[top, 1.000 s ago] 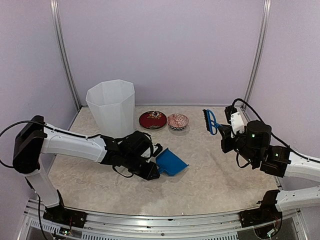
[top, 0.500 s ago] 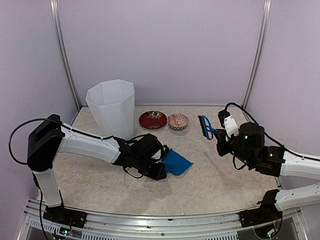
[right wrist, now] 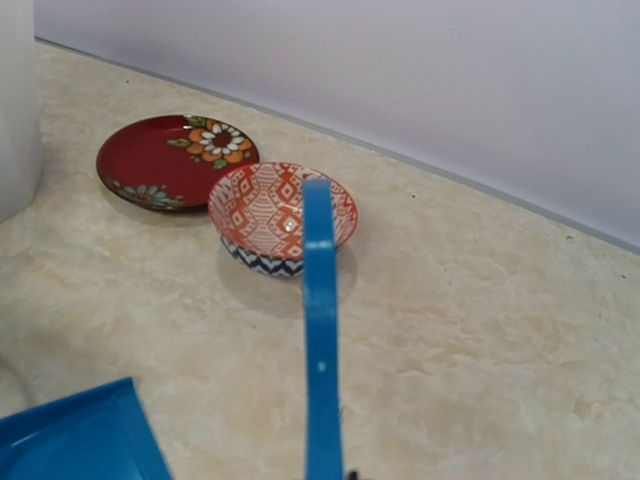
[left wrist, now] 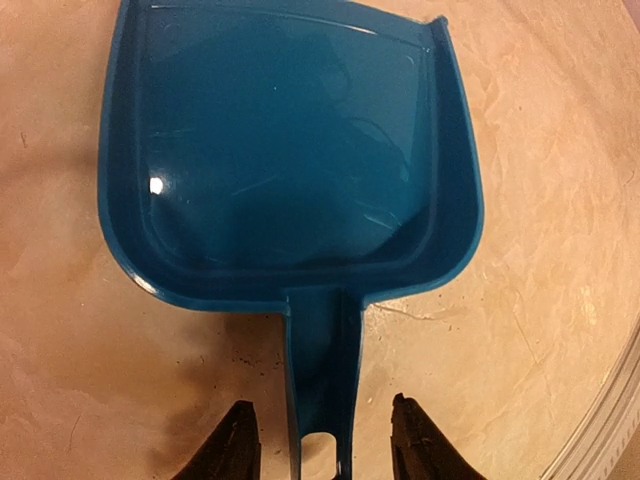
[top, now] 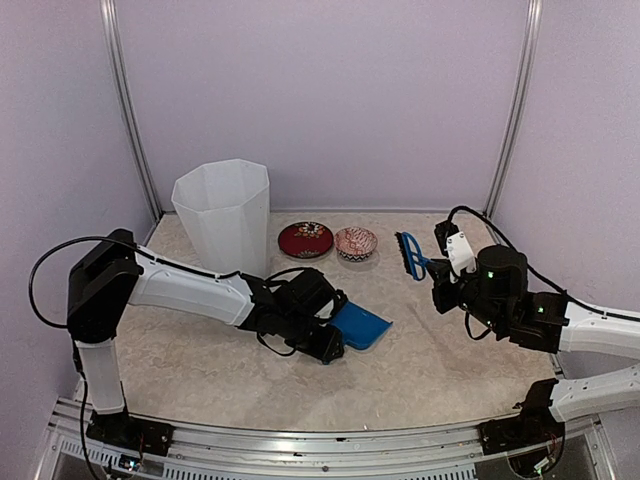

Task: Sweep away the paper scraps from the table
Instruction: Place the dustpan at the center of the board, then put down the broom in the dustpan.

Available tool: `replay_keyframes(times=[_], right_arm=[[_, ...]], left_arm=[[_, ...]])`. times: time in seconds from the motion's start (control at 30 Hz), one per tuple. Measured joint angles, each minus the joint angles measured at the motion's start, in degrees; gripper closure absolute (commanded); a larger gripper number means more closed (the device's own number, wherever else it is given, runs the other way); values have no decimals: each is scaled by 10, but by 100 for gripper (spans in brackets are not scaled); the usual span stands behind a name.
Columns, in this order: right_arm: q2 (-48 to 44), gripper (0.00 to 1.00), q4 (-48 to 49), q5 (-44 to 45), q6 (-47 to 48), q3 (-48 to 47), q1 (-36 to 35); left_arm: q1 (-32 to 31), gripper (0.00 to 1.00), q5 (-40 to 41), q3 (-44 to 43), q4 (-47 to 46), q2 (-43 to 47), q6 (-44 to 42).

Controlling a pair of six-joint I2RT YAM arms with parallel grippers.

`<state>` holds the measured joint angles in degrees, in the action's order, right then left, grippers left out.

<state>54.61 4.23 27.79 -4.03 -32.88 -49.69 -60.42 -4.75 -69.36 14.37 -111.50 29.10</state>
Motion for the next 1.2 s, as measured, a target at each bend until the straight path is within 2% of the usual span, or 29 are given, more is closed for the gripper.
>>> replay_keyframes(times=[0.27,0.47,0.53,0.57,0.6,0.77,0.87,1.2], right_arm=[[0,100,0,-7,2,0,0],[4,100,0,-31,11,3,0],[8,100,11,-52,25,11,0],[10,100,16,-63,33,16,0],[12,100,24,-78,42,24,0],[34,100,56,-137,82,57,-2],[49,100,78,-143,107,69,-16],[111,100,165,-45,201,76,-79]], left_arm=[[0,38,21,-5,17,12,-9],[0,24,54,-29,50,62,-19],[0,17,71,-41,60,88,-25],[0,7,79,-46,63,100,-27],[0,2,88,-53,70,112,-31],[0,1,135,-87,99,183,-52],[0,1,161,-103,117,221,-61],[0,1,198,-101,142,337,-114]])
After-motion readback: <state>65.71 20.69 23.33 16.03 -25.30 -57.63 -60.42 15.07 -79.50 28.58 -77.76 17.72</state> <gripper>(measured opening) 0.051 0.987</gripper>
